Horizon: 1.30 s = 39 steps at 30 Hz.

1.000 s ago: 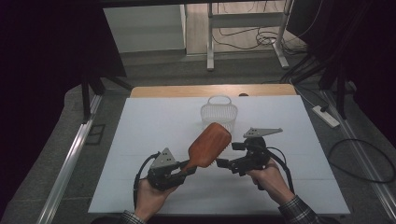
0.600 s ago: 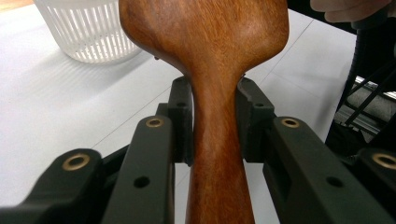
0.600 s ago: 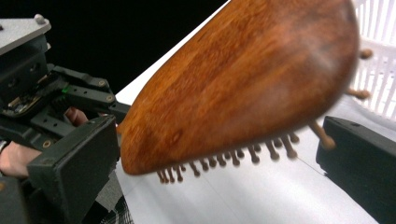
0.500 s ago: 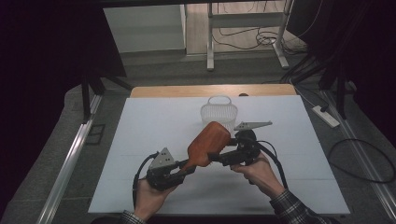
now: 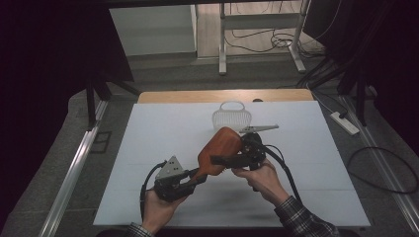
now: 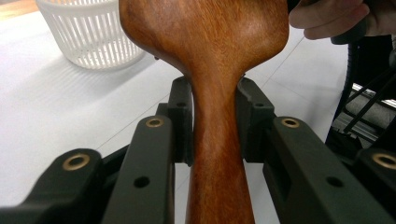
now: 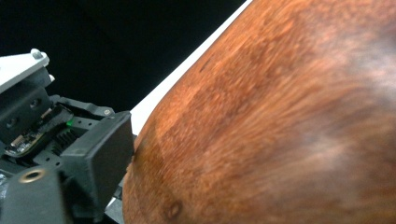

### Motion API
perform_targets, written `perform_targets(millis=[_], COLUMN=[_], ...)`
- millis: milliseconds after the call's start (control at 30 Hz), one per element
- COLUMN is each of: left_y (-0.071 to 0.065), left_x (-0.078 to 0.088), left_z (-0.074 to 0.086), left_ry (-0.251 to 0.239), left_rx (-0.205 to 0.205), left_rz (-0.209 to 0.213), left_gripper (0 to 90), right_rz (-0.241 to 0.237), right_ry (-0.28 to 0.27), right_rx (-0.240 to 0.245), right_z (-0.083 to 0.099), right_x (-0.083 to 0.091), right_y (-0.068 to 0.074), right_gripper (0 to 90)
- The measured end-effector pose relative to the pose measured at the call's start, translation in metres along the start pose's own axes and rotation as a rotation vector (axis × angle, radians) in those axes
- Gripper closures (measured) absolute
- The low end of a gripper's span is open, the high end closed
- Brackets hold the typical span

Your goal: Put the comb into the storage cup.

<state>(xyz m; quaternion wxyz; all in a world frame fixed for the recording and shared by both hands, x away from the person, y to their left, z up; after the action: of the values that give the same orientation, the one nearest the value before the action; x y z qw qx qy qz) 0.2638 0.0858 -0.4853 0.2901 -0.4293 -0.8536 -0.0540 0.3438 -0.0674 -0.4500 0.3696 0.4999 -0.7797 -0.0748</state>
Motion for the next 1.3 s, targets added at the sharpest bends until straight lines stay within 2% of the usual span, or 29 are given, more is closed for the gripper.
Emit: perform_targets(millis=[267, 300, 333, 367, 500, 533, 633, 833, 967, 1133, 1167, 1300], left_y=[0.002, 0.002, 0.002, 0.002, 0.001, 0.001, 0.001, 0.001, 0.003, 0.004, 0.005, 0.006], left_x=[-0.001, -0.001, -0.001, -0.002, -0.005, -0.007, -0.009, -0.011, -0.011, -0.010, -0.009, -0.009], left_z=[0.001, 0.001, 0.002, 0.002, 0.003, 0.005, 0.006, 0.006, 0.006, 0.005, 0.005, 0.006], left_ry=[0.001, 0.004, 0.006, 0.006, 0.023, 0.033, 0.045, 0.047, 0.038, 0.038, 0.038, 0.051], left_rx=[0.003, -0.001, -0.001, -0.002, -0.006, -0.011, -0.015, -0.014, -0.004, 0.000, 0.000, -0.003], left_rz=[-0.001, -0.003, -0.003, -0.003, -0.004, -0.006, -0.006, 0.000, 0.010, -0.016, -0.028, -0.047], left_gripper=[70.7, 70.8, 70.8, 70.9, 70.9, 71.0, 71.0, 70.7, 69.2, 59.5, 59.5, 48.2], right_rz=[-0.023, -0.052, -0.052, -0.069, -0.090, -0.109, -0.132, -0.152, -0.154, -0.160, -0.162, -0.122], right_ry=[-0.017, -0.031, -0.031, -0.044, -0.054, -0.065, -0.072, -0.062, -0.063, -0.072, -0.069, -0.072], right_rx=[-0.030, -0.073, -0.073, -0.099, -0.120, -0.149, -0.176, -0.225, -0.239, -0.240, -0.233, -0.199], right_z=[-0.001, -0.001, -0.001, -0.002, -0.001, -0.002, -0.003, -0.002, -0.003, -0.004, -0.004, -0.006], right_x=[0.001, 0.004, 0.004, 0.005, 0.007, 0.008, 0.010, 0.011, 0.012, 0.013, 0.014, 0.016], right_y=[0.001, 0.000, 0.000, -0.001, 0.000, -0.001, 0.000, 0.001, 0.002, 0.003, 0.003, 0.002], right_gripper=[22.8, 29.3, 29.3, 32.6, 37.9, 42.0, 46.3, 51.9, 53.6, 53.8, 53.8, 53.8])
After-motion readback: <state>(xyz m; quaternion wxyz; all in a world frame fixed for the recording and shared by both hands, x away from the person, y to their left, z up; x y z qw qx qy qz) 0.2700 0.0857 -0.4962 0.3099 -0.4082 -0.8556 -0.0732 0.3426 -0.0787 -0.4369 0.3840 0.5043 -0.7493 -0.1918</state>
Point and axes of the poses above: each handheld gripper's, and its own axes: x roughly backward along the jaws, z roughly out of its underside, y roughly to its left, the point moved 6 cm from there along -x, roughly forward along the jaws, and after that the axes turned 3 degrees about y, right-handed, at the moved point
